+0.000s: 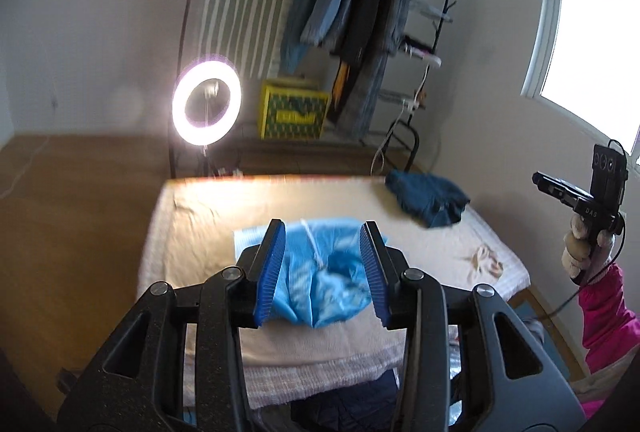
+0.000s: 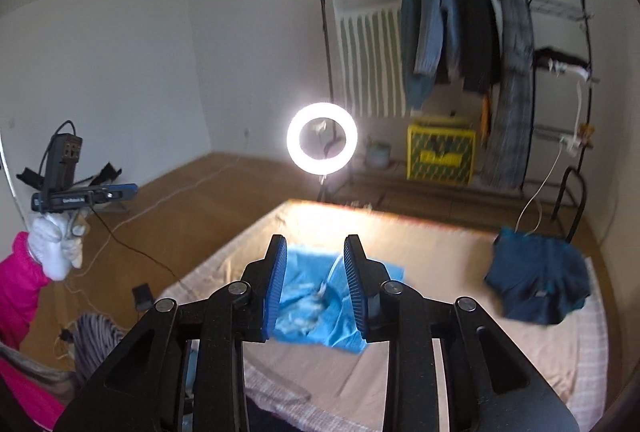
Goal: Fold large clothes
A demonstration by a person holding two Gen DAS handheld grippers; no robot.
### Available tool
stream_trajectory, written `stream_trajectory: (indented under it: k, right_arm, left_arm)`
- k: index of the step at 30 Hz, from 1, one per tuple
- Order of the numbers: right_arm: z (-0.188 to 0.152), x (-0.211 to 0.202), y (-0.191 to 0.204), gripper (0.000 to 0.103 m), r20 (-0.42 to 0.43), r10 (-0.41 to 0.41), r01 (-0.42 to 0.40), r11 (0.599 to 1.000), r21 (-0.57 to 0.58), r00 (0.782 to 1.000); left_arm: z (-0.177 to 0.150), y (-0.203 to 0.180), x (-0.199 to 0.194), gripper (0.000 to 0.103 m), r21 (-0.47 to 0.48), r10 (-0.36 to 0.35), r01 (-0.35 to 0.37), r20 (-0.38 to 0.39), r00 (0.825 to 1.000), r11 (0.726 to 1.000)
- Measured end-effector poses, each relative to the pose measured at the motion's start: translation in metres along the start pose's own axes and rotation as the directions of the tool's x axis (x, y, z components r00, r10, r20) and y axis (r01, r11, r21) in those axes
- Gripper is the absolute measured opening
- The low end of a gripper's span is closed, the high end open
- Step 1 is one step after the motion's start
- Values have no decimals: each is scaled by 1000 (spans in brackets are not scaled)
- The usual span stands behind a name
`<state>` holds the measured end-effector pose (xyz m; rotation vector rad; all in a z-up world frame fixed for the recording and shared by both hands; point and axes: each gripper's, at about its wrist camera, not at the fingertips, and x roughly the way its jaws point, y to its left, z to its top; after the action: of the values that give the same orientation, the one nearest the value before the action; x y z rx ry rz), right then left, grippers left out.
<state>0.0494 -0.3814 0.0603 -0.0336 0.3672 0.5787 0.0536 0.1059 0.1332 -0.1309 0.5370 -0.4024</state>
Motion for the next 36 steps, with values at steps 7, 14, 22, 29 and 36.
stream_trajectory:
  k: [7,14,22,29,36]
  right_arm:
    - [8,-19,-7,42,56,-33,32,999,18,998]
    - [-41,43,-39,42,-61,9,2,985,170,998]
    - [-113,153,-79,47,-252,43,43,944,326,967]
    - [-162,221,-117,54,-327,130,59,858,511,936]
    - [-191,266,-139,54,-342,194,71,775,629,919]
  left_arm:
    - [18,-5,-22,56,5,9,-9,53,999,1000]
    - [-21,33,54,57,-132,-20,13,-56,998,991]
    - [-85,96,183,62,-358,-80,-12,-240,968,933]
    - [-142,150,269,62,-533,-107,-108,-356,928,840]
    - [-177,172,311,62,-650,-211,-96,-379,901,754]
